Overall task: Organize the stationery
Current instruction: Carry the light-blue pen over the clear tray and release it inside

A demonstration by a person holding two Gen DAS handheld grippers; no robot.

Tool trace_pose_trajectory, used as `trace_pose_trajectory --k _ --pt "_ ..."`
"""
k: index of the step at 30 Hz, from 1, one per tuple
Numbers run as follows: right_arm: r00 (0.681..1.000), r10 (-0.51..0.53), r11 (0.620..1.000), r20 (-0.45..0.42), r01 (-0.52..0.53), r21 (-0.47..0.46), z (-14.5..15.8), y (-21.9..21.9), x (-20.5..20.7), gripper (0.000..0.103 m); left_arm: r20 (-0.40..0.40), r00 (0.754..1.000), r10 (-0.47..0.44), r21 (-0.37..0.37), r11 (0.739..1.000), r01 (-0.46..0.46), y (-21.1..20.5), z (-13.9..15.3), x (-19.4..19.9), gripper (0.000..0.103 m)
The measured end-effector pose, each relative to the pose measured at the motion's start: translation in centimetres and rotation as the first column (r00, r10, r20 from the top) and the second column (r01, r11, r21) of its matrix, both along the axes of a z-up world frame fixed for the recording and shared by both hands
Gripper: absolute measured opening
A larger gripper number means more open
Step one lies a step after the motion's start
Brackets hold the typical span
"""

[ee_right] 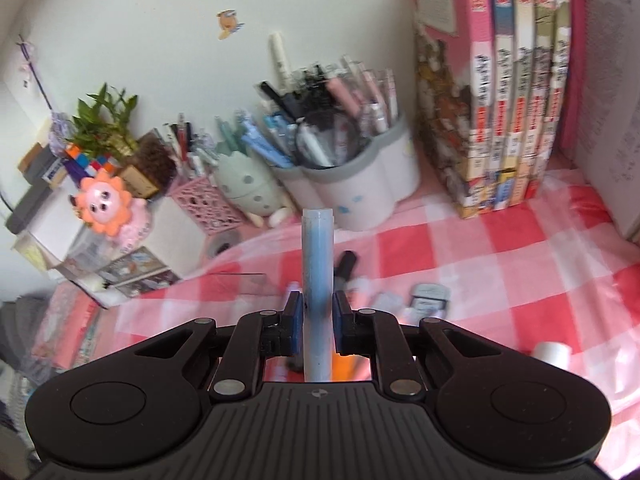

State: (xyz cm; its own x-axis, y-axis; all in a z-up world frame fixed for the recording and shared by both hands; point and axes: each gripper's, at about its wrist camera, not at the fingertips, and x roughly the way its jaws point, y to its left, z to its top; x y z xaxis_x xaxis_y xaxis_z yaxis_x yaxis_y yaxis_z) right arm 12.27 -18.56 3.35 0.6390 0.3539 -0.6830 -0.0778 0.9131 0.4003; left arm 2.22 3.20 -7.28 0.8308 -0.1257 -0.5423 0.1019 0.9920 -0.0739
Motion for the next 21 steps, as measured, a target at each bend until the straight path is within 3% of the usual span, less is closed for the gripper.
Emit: trace_pose_trajectory --k 4,10,17,21 --pt "0.999 0.044 0.996 -0.033 -0.041 0.077 0.1 2.1 1.1 0.013 0.000 1.000 -0.001 -0.003 1.000 0.001 0.0 0.0 0.0 0.049" --pt "0.996 0.067 0.992 -0.062 -0.060 0.113 -0.1 5.2 2.7 0.012 0.000 1.000 -0.003 -0.009 1.000 0.003 0.1 0.0 0.1 0.048" --pt "0.996 0.069 0.984 -0.064 -0.057 0.171 0.8 5.6 3.4 0.009 0.002 1.000 -0.011 -0.017 1.000 0.011 0.2 -0.1 0.1 0.048" --pt "0.983 0.120 0.981 -0.136 -0.096 0.170 -0.5 6.7 4.4 0.004 0.003 1.000 -0.011 -0.017 1.000 0.011 0.1 -0.1 0.0 0.048"
